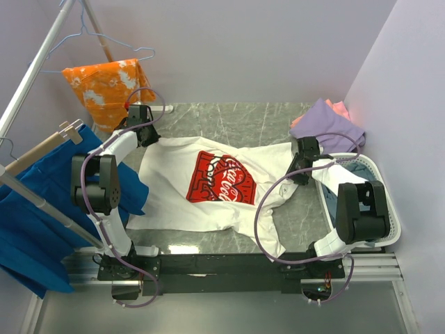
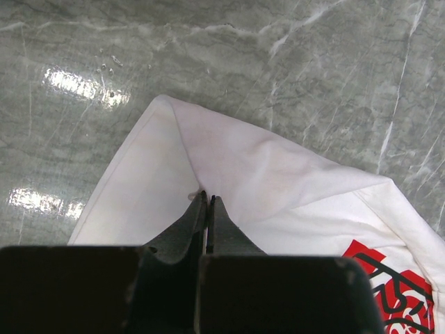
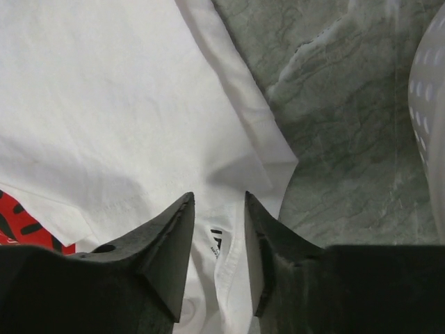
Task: Fold and stack the t-shirts
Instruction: Grap the side of the flattened tshirt furthest away from the robot with both arms
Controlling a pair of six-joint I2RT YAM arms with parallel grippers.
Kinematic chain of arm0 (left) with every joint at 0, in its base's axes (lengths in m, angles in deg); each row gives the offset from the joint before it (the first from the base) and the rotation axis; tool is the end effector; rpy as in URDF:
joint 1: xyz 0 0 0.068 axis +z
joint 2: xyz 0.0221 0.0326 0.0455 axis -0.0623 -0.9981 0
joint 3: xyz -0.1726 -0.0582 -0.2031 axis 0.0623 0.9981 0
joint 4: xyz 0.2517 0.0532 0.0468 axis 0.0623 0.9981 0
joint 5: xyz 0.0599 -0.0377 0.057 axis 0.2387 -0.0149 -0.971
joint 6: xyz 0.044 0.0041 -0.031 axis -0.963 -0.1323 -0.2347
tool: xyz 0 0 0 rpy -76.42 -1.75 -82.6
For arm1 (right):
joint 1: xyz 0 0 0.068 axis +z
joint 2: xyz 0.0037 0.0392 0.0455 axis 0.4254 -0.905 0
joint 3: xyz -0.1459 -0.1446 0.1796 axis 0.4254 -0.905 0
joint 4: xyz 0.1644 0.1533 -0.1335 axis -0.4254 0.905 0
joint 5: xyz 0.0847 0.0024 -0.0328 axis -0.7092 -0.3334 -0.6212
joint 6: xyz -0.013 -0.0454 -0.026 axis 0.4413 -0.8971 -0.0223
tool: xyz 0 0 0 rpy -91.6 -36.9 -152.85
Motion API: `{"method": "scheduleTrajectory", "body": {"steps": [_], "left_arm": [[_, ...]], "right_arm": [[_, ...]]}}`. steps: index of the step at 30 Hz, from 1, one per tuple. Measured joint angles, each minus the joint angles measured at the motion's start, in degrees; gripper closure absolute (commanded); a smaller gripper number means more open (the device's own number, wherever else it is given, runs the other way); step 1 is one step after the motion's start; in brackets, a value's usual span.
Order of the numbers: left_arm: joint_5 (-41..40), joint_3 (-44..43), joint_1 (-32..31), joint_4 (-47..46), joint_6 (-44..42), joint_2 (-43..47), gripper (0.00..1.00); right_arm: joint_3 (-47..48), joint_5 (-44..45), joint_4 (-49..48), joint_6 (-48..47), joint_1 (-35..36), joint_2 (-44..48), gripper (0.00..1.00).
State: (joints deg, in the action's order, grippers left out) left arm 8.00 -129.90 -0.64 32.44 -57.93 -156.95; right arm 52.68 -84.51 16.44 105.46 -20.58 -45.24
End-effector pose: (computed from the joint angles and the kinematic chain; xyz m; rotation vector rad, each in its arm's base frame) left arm 0.4133 -0.0286 0.2170 -0.5795 2.3069 -0.2337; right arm 0.2937 0.0213 0.1774 0.6038 2.5595 0.1215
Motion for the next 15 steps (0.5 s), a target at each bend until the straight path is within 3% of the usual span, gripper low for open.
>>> {"method": "scheduleTrajectory", "body": {"steps": [15], "left_arm": [[0.2,-0.1,0.0,0.1,0.0,0.0,0.99]], "right_arm": [[-0.1,4.2,-0.1,0.0,0.0,-0.5,0.61]]}}
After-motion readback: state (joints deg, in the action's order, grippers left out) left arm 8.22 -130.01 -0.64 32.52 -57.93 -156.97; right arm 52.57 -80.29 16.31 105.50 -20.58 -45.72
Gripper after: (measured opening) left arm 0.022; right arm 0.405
